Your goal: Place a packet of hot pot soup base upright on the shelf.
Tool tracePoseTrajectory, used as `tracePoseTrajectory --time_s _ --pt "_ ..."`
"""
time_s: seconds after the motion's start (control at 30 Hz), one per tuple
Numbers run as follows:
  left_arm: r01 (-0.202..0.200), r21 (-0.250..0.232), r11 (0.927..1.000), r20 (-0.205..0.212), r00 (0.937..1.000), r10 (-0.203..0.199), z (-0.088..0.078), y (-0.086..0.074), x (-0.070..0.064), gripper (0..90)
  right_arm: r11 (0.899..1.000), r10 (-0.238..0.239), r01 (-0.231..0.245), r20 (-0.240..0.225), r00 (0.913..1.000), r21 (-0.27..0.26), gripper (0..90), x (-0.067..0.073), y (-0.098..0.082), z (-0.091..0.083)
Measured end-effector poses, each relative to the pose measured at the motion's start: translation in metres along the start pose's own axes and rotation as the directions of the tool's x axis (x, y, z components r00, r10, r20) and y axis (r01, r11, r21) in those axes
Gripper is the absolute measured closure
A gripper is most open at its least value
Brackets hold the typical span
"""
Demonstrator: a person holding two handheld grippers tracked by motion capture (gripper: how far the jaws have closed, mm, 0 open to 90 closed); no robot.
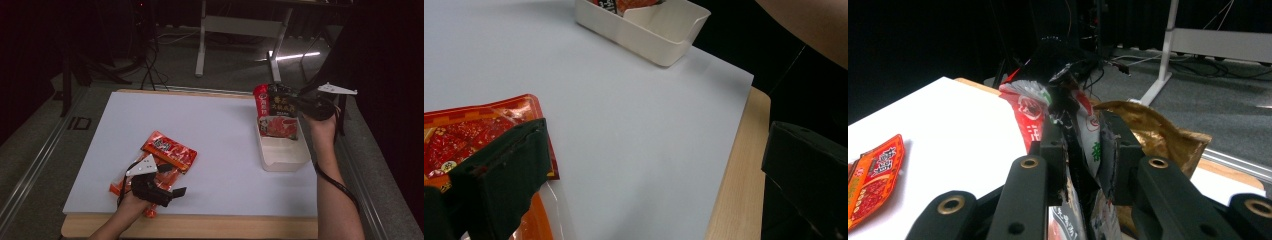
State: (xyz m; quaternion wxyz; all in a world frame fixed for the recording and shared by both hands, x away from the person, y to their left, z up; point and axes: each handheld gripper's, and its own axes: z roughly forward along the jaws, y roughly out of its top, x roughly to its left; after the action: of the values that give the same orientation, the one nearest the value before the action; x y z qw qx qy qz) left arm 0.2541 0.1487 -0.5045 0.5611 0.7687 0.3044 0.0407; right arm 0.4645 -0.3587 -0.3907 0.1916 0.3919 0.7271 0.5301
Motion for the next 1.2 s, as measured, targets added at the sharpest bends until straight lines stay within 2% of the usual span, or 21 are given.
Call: tracePoseTrajectory --time_s 0.23,0.27,0.3,0.4,0.53,0.6,0.67,0.77,0.83,1.0,1.1,1.2 --pt "0.005 0.002 1.0000 -0.003 1.0000 -0.005 0.000 0.000 0.001 0.0 1.000 0.020 -0.020 -0.005 0.9998 -0.016 74.6 -0.002 -0.012 0.000" --pt "0.004 0.003 1.0000 -0.003 1.0000 -0.004 0.000 -0.001 0.001 0.0 0.998 0.045 -0.045 -0.008 0.9989 -0.044 74.5 -0.006 -0.018 -0.004" --pt "0.003 0.005 1.0000 -0.005 1.0000 -0.003 0.000 -0.001 0.001 0.0 0.997 0.049 -0.049 -0.008 0.9988 -0.053 74.5 -0.007 -0.019 -0.006" --pt "0.001 0.007 1.0000 -0.006 1.0000 -0.001 0.000 -0.001 0.001 0.0 0.997 0.044 -0.044 -0.007 0.9990 -0.068 74.3 -0.007 -0.023 -0.008" --pt "0.001 0.004 1.0000 -0.008 1.0000 -0.001 0.000 -0.001 0.001 0.0 0.997 0.046 -0.046 0.006 0.9989 -0.061 74.2 -0.009 -0.030 -0.009" --pt "0.002 0.004 1.0000 -0.008 1.0000 -0.002 -0.001 -0.001 0.001 0.0 0.997 0.058 -0.057 0.008 0.9983 -0.054 74.0 -0.013 -0.039 -0.008" --pt "0.003 0.002 1.0000 -0.010 0.9999 -0.003 -0.001 -0.001 0.001 0.0 0.992 0.094 -0.094 -0.004 0.9956 -0.085 73.8 -0.018 -0.046 -0.012" --pt "0.003 0.006 1.0000 -0.010 0.9999 -0.003 0.000 -0.001 0.001 0.0 0.990 0.105 -0.105 -0.001 0.9944 -0.093 72.6 -0.022 -0.053 -0.017" --pt "0.002 0.008 1.0000 -0.009 1.0000 -0.002 0.001 -0.001 0.001 0.0 0.991 0.101 -0.100 0.014 0.9947 -0.086 68.5 -0.023 -0.054 -0.019" --pt "-0.010 -0.002 0.9999 -0.014 0.9998 0.010 0.000 0.000 0.001 0.0 0.990 0.126 -0.122 0.049 0.9908 -0.073 54.4 -0.018 -0.048 -0.027" --pt "-0.028 -0.003 0.9996 -0.027 0.9993 0.028 -0.001 0.000 0.002 0.0 0.994 0.100 -0.095 0.097 0.9903 -0.050 46.7 -0.011 -0.044 -0.033" --pt "-0.035 -0.023 0.9991 -0.023 0.9991 0.035 -0.003 0.001 0.003 0.0 0.995 0.084 -0.077 0.133 0.9876 -0.057 40.7 -0.003 -0.039 -0.043"
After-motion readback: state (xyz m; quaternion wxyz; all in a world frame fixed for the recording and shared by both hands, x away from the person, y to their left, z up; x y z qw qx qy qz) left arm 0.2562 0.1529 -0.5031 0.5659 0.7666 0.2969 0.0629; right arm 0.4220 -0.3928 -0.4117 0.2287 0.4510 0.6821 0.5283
